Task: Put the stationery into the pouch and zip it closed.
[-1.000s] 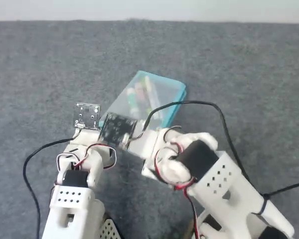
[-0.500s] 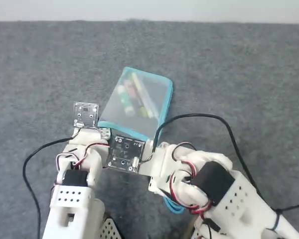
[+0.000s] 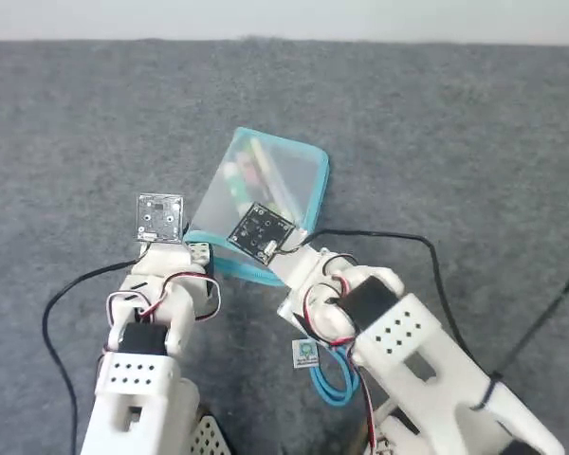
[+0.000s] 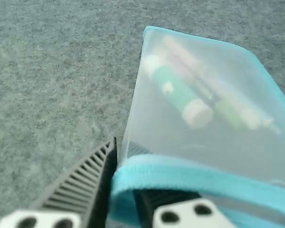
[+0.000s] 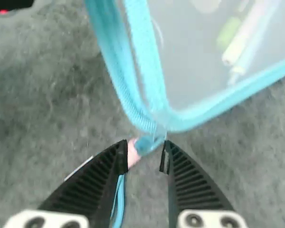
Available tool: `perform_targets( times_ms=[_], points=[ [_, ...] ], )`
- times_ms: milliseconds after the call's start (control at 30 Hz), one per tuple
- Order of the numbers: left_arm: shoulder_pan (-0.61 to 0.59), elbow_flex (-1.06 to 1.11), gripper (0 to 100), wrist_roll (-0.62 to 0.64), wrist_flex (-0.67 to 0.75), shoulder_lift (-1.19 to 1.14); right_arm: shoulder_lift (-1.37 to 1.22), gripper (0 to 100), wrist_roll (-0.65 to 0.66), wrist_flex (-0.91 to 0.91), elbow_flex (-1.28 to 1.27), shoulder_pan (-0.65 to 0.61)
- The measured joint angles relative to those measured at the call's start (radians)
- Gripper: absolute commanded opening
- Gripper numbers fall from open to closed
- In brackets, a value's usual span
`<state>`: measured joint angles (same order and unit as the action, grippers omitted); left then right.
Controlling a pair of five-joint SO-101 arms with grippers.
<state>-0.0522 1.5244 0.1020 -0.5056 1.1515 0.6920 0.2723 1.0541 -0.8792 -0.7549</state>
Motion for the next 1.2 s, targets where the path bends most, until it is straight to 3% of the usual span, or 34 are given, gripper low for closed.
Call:
perform_targets(
  times_ms=[300,433,767,967,1200],
  points=[
    [0.020,0.000,1,0.002,0.000,0.000,-0.161,11.3,0.000,-0.233,-0.064,0.017],
    [0.029,0.000,1,0.002,0.000,0.000,-0.207,0.0,0.000,-0.264,-0.064,0.069],
    [0.071,0.000,1,0.005,0.000,0.000,-0.222,0.7,-0.035,-0.292,-0.064,0.160],
    [0.074,0.000,13,-0.087,0.000,0.000,-0.215,0.6,-0.008,-0.101,0.046,0.163],
    [0.091,0.000,14,-0.124,0.000,0.000,-0.101,0.6,0.149,0.064,0.086,0.163]
  ],
)
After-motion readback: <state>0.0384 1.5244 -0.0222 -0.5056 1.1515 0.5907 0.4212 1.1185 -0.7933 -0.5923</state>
